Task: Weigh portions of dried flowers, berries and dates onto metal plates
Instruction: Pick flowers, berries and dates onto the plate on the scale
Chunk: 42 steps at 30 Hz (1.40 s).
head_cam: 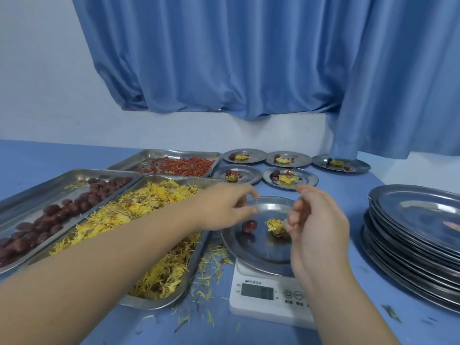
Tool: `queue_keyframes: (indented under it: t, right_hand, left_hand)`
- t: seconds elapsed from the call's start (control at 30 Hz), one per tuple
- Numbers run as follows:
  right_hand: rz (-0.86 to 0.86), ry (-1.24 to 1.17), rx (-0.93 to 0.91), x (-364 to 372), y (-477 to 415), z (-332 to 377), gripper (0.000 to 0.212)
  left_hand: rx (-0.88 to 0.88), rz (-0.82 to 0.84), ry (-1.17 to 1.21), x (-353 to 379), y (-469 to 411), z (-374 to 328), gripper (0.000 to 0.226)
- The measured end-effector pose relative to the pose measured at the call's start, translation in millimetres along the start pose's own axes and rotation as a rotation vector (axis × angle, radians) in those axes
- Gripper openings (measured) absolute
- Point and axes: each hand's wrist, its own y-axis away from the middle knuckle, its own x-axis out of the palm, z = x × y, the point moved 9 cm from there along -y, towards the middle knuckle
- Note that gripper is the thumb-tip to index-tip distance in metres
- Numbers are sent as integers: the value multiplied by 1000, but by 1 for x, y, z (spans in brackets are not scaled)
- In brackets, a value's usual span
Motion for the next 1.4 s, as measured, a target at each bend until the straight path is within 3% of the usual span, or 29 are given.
queue_keyframes:
  t: [0.1,0.3,0.5,0.63,0.77,1.0,1.23,1.4]
  right_hand:
    - [63,-16,71,11,-14,2,14]
    - [221,200,46,48,-51,20,14]
    - [318,373,59,72,-88,12,23]
    - [337,507,75,67,-109,-6,19]
    - [371,623,39,61,-121,-20,22]
    - [400,638,44,59,-128,-26,22]
    - [373,612,56,54,-136,-22,21]
    - [362,611,52,51,-139,-21,20]
  left_hand:
    - [-63,-55,46,-20,-4,23,37]
    - [-216,-118,-37,-51,-5,88,30]
    - [-520,-443,6,-108,-2,175,14]
    - [-611,-543,66,-119,-9,221,14]
    - [-693,-346,14,-84,-31,262,15]
    - [-604,80,-109,-19,-94,262,33]
    - [-643,250,-196,22,-131,286,52]
    - [-658,302,-225,29,-136,292,33]
